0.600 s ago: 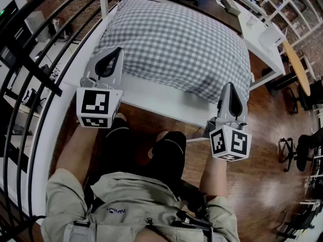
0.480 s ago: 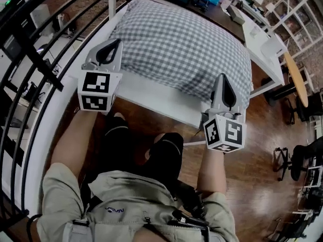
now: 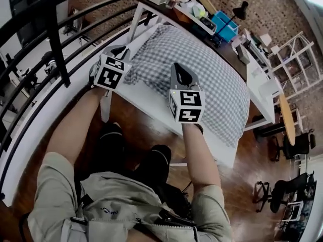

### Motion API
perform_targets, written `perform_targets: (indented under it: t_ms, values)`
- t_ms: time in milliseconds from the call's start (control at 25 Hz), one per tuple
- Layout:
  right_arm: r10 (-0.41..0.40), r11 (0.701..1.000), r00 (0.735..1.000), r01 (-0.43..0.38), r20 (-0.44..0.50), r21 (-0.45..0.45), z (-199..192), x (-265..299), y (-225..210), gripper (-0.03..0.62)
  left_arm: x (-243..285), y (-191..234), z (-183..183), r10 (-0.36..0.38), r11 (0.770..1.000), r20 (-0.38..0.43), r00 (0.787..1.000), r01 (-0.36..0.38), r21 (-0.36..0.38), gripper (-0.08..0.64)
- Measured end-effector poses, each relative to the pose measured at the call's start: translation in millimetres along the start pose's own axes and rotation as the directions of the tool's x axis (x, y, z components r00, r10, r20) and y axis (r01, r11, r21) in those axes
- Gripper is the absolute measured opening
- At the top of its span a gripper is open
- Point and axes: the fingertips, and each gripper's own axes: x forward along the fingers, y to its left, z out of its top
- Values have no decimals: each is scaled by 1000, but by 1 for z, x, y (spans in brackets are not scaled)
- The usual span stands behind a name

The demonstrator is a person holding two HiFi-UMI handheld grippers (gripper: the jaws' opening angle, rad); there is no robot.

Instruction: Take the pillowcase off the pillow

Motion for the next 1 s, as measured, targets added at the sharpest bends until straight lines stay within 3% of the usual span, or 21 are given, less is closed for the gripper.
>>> perform_targets:
  t_ms: [40,120,240,400,480,560,800,1000]
  values:
    - [34,999,999,-34,-29,-13,-3,14,13,14,1,3,-4,-5,1000,-6,1000,5,-4,30]
    - [99,994,992,-102,-79,-40,-7,39,41,136,1,6,-11,-20,1000,-28,999,19,-16,68]
    - [131,978,977,-156,-167,-141,-17,69,73,170,-1,9,-15,-35,999,-29,999,34,-33,84]
    - [72,925,939,-190,-338,-330,-55,88,89,168,-9,13,-16,-36,999,-7,999,36,-30,84]
    - [51,913,933,-188,-356,-361,-63,86,88,61,-11,15,-20,-37,999,-3,999,37,-32,84]
    - [51,919,939,-177,-340,-353,-56,76,87,18,-12,12,-23,-55,998,-12,998,55,-33,83]
    - [35,960,979,-89,-201,-267,-27,21,82,14,-6,-29,-34,-181,984,-55,982,180,-16,37]
    - [4,990,997,-15,-79,-138,-27,-12,74,14,-11,-65,-46,-314,948,-117,942,317,11,24]
